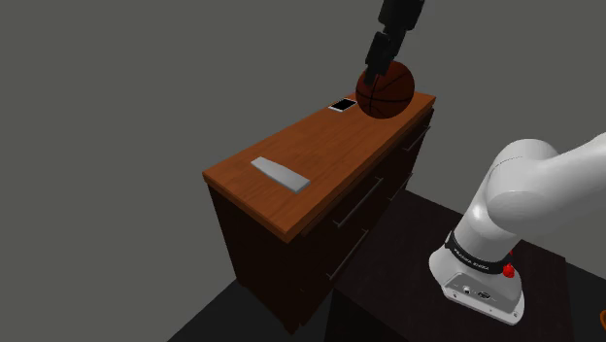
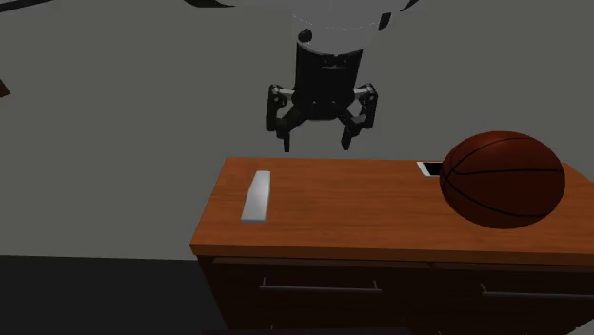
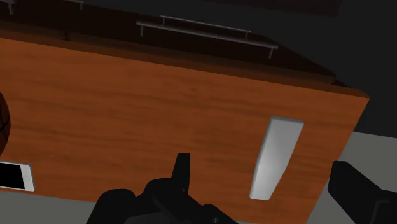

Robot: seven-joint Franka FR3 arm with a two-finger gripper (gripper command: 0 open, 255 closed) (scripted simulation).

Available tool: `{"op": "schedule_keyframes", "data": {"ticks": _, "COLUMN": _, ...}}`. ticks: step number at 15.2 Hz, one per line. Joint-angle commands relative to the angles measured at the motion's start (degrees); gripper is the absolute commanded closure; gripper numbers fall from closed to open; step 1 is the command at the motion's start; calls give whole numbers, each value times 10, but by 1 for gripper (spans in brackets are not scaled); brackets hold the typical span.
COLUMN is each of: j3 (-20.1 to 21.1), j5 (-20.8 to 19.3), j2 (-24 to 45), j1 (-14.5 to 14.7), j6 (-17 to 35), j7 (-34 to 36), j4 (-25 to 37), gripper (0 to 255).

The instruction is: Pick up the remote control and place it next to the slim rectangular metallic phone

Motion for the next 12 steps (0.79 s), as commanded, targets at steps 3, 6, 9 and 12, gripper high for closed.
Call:
{"op": "schedule_keyframes", "data": {"ticks": 3, "j3": 14, "j5": 5, "j2": 28, "j1": 3, "j6": 28, "j7": 17, "j4": -7, "gripper": 0}}
{"op": "schedule_keyframes", "data": {"ticks": 6, "j3": 35, "j5": 12, "j2": 76, "j1": 6, "j6": 69, "j7": 43, "j4": -12, "gripper": 0}}
{"op": "schedule_keyframes", "data": {"ticks": 9, "j3": 55, "j5": 17, "j2": 128, "j1": 9, "j6": 108, "j7": 69, "j4": -10, "gripper": 0}}
{"op": "schedule_keyframes", "data": {"ticks": 12, "j3": 74, "j5": 18, "j2": 185, "j1": 11, "j6": 145, "j7": 95, "j4": -1, "gripper": 0}}
